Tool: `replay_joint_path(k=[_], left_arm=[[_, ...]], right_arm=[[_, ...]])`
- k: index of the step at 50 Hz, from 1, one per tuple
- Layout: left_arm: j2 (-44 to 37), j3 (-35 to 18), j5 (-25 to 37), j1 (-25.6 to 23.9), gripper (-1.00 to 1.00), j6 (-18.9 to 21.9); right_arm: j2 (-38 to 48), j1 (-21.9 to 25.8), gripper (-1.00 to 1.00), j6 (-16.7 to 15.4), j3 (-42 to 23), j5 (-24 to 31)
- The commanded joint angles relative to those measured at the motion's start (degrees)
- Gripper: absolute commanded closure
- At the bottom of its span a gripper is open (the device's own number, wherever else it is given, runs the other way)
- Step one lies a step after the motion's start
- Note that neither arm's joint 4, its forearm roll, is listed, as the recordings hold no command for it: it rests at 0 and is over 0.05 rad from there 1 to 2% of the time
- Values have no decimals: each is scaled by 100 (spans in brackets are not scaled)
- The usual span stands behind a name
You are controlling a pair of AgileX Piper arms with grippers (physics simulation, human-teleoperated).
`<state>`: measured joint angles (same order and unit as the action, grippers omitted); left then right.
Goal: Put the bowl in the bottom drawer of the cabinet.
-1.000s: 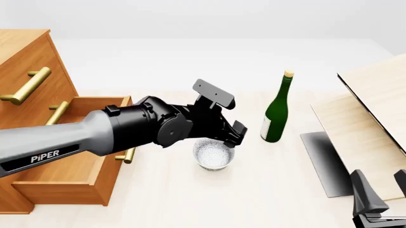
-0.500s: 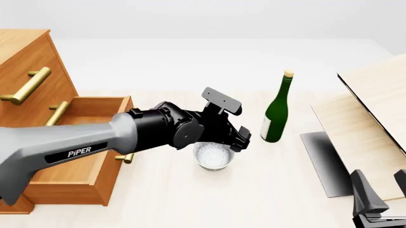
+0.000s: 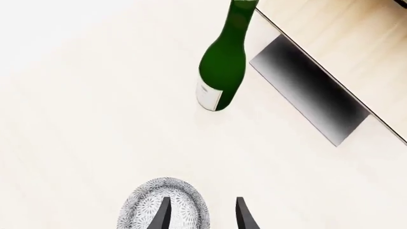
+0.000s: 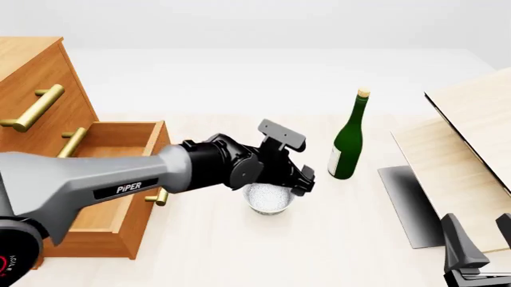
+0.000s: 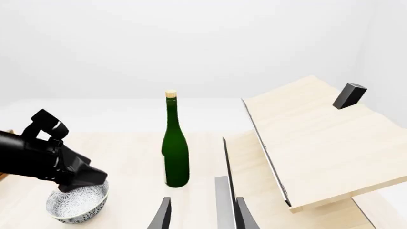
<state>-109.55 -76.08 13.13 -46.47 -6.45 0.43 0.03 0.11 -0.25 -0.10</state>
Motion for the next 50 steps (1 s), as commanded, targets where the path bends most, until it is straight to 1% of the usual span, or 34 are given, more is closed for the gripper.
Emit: replay_joint_path(k=[1,22,31,33,34,39,40,43,44,46,50], left_arm=[[-139,4,-40,6,-100,-135],[-363,56,-112,48,-100,-238],[-408,56,-93,-7,-100,-303],[-444,92,-166,-17,-100,-321],[-396,43,-67,-11,-100,-320],[-445,67,-124,-3,-100,-374],[-513,135,-247,-5,-100,-375],[-485,113,-171,-21,-100,-421],[-546,180,-307,-24,-100,-449],[-494,104,-174,-24,-100,-449],[-505,118,-208,-36,-100,-493]], right_arm=[[1,0,-100,0,0,0],[-1,0,-100,1,0,0],[0,0,-100,0,0,0],[-1,0,-100,0,0,0],[0,0,-100,0,0,0],[0,0,-100,0,0,0],[0,0,-100,0,0,0],[0,0,-100,0,0,0],[0,-1,-100,1,0,0],[0,0,-100,0,0,0],[0,-1,-100,1,0,0]])
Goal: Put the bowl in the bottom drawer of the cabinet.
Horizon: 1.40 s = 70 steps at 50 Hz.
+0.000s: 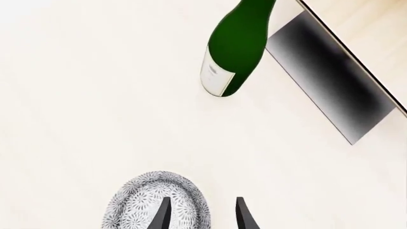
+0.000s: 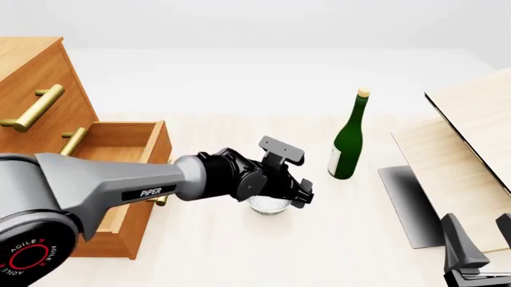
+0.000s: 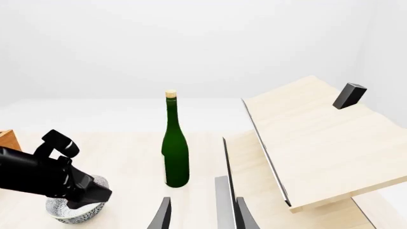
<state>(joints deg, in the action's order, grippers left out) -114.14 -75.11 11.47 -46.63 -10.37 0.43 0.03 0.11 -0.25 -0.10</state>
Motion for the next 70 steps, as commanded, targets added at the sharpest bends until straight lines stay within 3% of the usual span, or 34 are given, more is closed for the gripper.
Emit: replay_joint_path(k=[1,70], left_arm=[[-49,35,-53,-25,-100,-115],[-662,260,-702,-72,-100,-526]], right_arm=[[0,1,-100,-1,0,0],[1,0,-100,0,0,0]])
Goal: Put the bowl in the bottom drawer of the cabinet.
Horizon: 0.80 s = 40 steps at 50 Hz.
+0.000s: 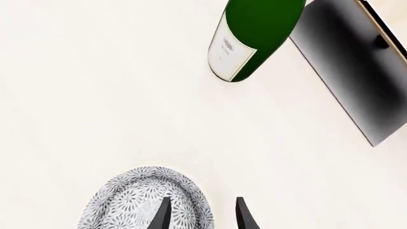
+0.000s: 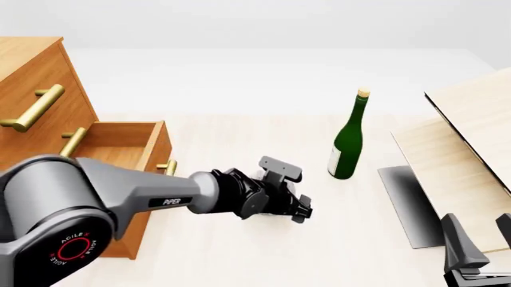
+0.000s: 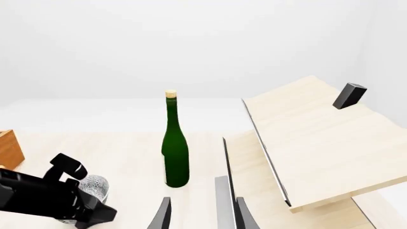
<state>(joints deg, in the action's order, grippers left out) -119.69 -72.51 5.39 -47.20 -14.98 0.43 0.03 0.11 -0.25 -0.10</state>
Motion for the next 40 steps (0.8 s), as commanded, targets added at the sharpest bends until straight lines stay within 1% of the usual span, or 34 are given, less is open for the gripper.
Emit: replay_joint_path(k=[1,25,26,35,37,40], left_arm=[[-117,-10,-92,-6,-100,-57],[-68,-54,-63,-27,-100,-101],[-61,-50,-63,-32,100,-98],[50,-59,-46,10,100,21],[111,-62,-112,138,100,38],[135,-80,-130,204,100,81]], right_arm=[[0,0,-100,-1,0,0],[0,1,-100,-1,0,0],[0,0,-100,0,0,0],[0,-1,-100,0,0,0],[-1,-1,-100,-1,0,0],[0,1,-100,0,0,0]])
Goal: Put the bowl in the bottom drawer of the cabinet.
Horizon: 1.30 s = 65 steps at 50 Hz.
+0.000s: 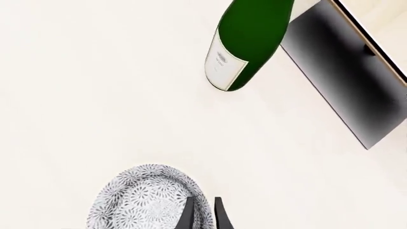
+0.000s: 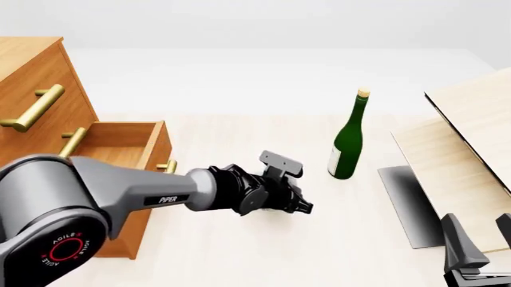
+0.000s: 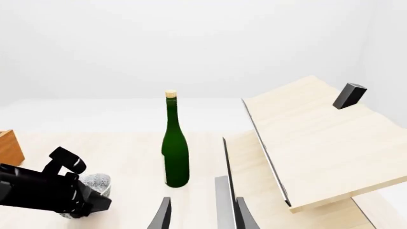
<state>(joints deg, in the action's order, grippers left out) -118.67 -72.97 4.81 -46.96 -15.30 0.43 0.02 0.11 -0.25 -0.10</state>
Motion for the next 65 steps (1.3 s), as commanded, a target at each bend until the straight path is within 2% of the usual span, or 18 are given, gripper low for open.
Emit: replay_joint_path(k=[1,24,36,65], left_arm=[[41,-35,-77,197,100,123],[621,44,-56,492,100,388],[923,278,-226,542,100,380],[2040,713,-162,748,100,499]], right_arm=[[0,1,-100,1,0,0],[0,1,-100,-2,0,0],[0,1,-100,0,0,0],[0,-1,-100,1,0,0]])
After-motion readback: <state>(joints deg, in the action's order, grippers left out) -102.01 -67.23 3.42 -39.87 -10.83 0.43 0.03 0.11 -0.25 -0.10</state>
